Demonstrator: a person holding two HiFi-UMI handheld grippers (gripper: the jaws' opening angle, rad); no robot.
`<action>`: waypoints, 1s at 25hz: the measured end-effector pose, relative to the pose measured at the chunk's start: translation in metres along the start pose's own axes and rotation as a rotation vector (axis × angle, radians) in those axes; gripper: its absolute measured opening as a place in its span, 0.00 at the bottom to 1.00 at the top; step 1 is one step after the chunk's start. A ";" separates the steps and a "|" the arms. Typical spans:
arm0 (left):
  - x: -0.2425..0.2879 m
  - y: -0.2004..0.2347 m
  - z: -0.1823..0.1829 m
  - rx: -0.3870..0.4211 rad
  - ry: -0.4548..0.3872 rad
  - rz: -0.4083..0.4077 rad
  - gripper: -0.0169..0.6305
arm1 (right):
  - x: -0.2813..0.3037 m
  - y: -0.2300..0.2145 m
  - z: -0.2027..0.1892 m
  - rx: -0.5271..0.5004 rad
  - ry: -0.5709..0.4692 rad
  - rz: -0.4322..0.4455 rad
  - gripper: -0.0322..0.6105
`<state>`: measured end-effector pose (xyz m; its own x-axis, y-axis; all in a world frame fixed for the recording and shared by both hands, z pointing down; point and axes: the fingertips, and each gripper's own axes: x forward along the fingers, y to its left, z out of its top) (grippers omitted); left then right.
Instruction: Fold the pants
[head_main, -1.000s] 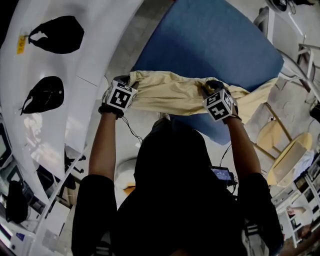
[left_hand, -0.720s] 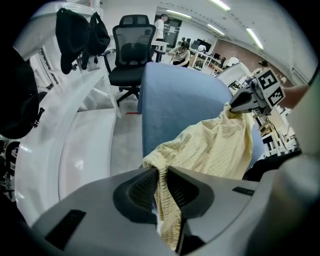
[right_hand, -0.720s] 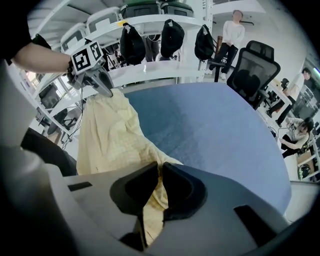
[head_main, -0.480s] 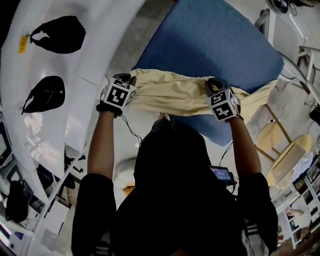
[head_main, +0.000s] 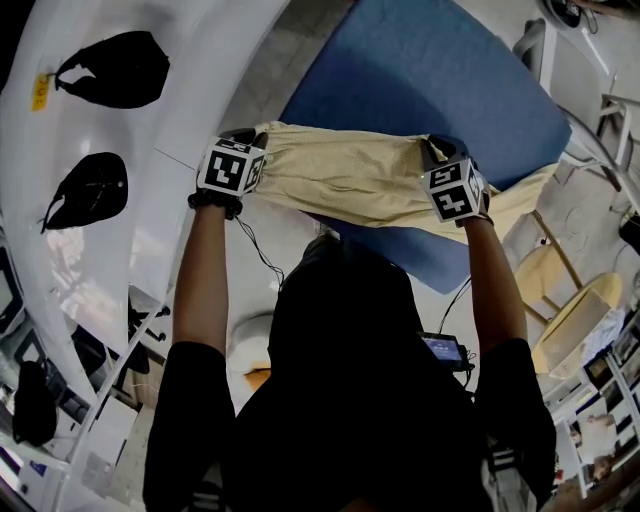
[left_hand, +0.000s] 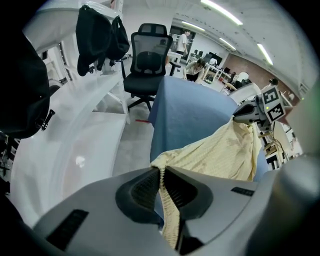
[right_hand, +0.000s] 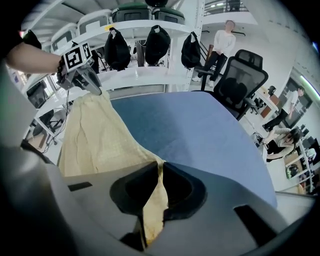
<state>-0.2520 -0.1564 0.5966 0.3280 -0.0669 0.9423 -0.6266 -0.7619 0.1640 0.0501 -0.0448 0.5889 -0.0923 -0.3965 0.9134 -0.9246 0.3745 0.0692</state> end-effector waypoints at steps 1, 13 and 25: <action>0.002 0.002 0.002 -0.010 -0.003 0.001 0.10 | 0.002 -0.003 0.000 -0.002 0.000 -0.014 0.11; 0.000 -0.012 0.010 -0.116 -0.014 -0.232 0.31 | 0.008 0.010 -0.007 0.095 -0.025 0.044 0.11; 0.009 -0.005 0.018 -0.147 0.049 -0.216 0.30 | 0.012 0.013 -0.009 0.108 0.004 0.025 0.11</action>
<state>-0.2333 -0.1650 0.5986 0.4329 0.1210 0.8933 -0.6432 -0.6528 0.4001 0.0401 -0.0368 0.6041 -0.1147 -0.3848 0.9159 -0.9566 0.2914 0.0026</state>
